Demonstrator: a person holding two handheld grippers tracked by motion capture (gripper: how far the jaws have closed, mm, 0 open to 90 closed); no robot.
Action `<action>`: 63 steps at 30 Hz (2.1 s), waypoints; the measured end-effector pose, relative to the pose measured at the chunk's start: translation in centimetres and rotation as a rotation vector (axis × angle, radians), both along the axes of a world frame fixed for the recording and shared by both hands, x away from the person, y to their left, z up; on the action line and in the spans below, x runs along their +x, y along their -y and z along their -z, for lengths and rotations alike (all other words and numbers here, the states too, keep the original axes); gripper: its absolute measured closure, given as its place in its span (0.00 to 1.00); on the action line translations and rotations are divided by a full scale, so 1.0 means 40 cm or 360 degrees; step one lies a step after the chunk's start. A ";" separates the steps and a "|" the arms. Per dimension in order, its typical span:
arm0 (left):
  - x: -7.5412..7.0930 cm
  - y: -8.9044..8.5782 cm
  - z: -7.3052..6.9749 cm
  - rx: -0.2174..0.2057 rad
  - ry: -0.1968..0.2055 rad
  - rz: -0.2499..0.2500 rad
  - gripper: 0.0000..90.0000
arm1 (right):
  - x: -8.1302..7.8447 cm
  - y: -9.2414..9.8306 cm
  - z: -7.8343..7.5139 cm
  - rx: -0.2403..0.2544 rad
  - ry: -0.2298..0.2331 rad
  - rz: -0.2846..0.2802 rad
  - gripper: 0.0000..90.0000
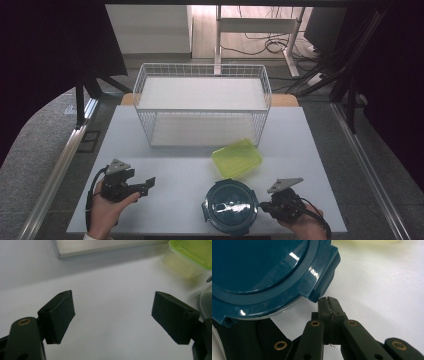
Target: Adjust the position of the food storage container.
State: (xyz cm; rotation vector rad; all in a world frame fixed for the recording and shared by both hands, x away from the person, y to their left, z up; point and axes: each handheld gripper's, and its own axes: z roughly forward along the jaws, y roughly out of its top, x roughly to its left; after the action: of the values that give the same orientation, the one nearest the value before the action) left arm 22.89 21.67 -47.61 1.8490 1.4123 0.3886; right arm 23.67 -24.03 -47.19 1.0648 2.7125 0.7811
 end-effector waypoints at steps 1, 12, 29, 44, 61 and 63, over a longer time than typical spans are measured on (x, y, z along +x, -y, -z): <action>0.000 0.001 0.001 0.0002 -0.0002 0.0000 0.20 | -0.002 -0.002 0.000 -0.0007 0.0002 -0.0002 0.99; -0.005 0.007 0.000 0.0021 0.0008 0.0015 0.20 | -0.021 -0.067 0.008 -0.0091 0.0026 -0.0033 0.99; -0.010 0.018 0.003 0.0099 0.0011 0.0016 0.20 | -0.015 -0.166 0.009 -0.0236 0.0050 0.0180 0.99; -0.009 0.016 0.011 0.0025 -0.0026 0.0048 0.20 | 0.003 -0.199 0.015 -0.0142 0.0004 0.0141 0.99; -0.019 0.026 -0.004 -0.0026 -0.0043 0.0063 0.15 | 0.027 -0.071 -0.038 0.0111 0.0145 0.0178 0.74; -0.018 0.026 -0.003 -0.0016 -0.0056 0.0062 0.14 | 0.027 -0.072 -0.036 0.0114 0.0151 0.0169 0.56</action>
State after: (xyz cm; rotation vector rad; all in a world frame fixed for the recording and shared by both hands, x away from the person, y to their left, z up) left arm 22.17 20.61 -47.50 1.8807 1.3973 0.3303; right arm 24.74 -21.13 -45.74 1.1452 2.5449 0.8926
